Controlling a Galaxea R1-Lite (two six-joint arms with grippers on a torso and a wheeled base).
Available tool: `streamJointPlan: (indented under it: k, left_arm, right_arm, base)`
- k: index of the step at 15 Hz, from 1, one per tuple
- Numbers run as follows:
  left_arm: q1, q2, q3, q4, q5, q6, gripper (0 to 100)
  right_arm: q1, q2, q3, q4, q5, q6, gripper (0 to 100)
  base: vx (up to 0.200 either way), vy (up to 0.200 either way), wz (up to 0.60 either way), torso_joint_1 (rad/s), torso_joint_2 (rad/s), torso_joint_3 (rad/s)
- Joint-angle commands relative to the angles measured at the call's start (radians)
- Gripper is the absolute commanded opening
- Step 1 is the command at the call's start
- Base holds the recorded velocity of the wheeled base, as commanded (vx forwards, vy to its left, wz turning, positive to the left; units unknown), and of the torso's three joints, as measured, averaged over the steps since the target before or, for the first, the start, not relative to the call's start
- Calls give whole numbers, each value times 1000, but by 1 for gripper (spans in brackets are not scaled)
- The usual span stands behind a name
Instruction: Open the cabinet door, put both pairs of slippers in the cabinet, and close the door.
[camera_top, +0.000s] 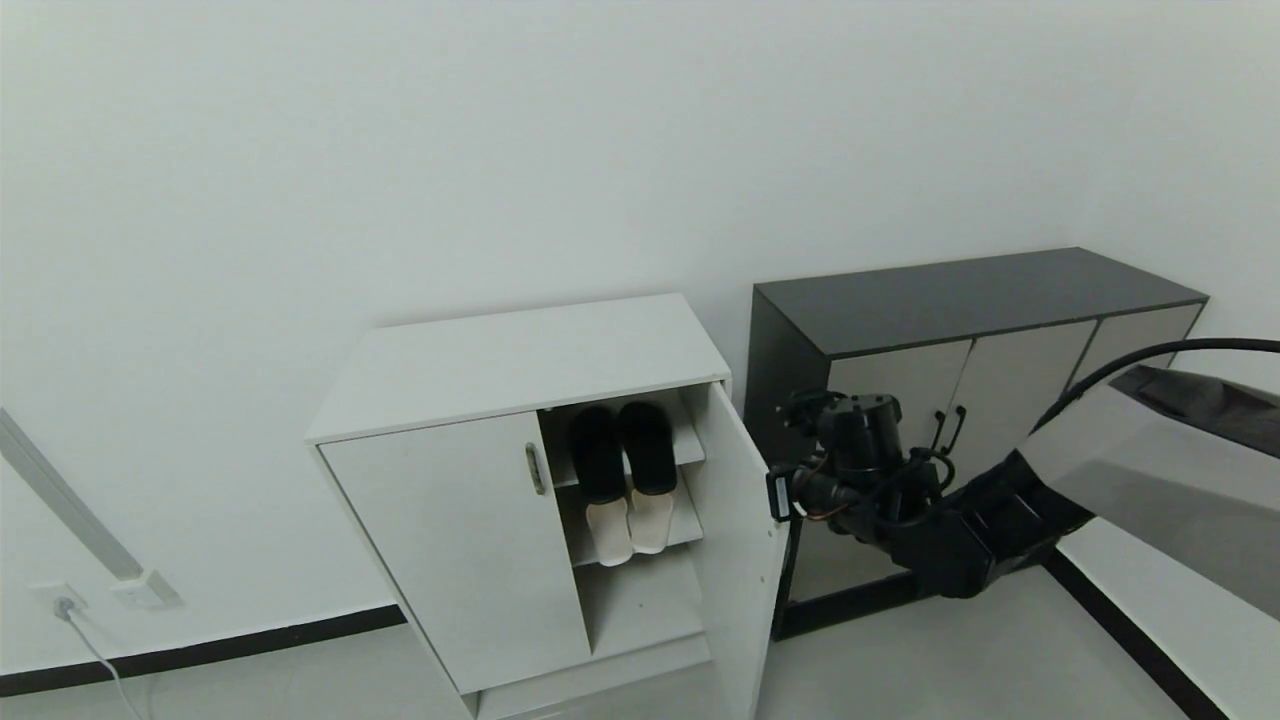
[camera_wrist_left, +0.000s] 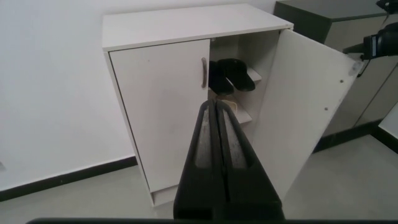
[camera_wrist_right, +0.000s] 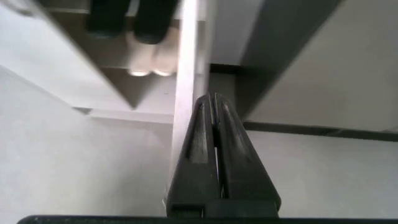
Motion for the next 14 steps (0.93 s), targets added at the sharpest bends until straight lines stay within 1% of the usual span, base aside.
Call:
streamJointPlan:
  k: [1,3,4,5,10,14]
  left_arm:
    - [0,1,0,0,0,0,0]
    - [0,1,0,0,0,0,0]
    - [0,1,0,0,0,0,0]
    - [0,1,0,0,0,0,0]
    - [0,1,0,0,0,0,0]
    - [0,1,0,0,0,0,0]
  right_arm:
    - [80,-48,21,-2,1,14,0]
    - [121,-88,47,-7,26,18,0]
    - [126,-120,85,-16,83,11,0]
    - [126,-149,108,-16,112,8,0]
    - [124,-174,140,-17,112,-5,0]
    - [124,-171,148,-17,115,-3,0]
  base:
    - [0,0,0,0,0,0]
    - [0,0,0,0,0,0]
    - [0,0,0,0,0,0]
    - [0,0,0,0,0,0]
    - [0,0,0,0,0,0]
    - [0,0,600,0,2,1]
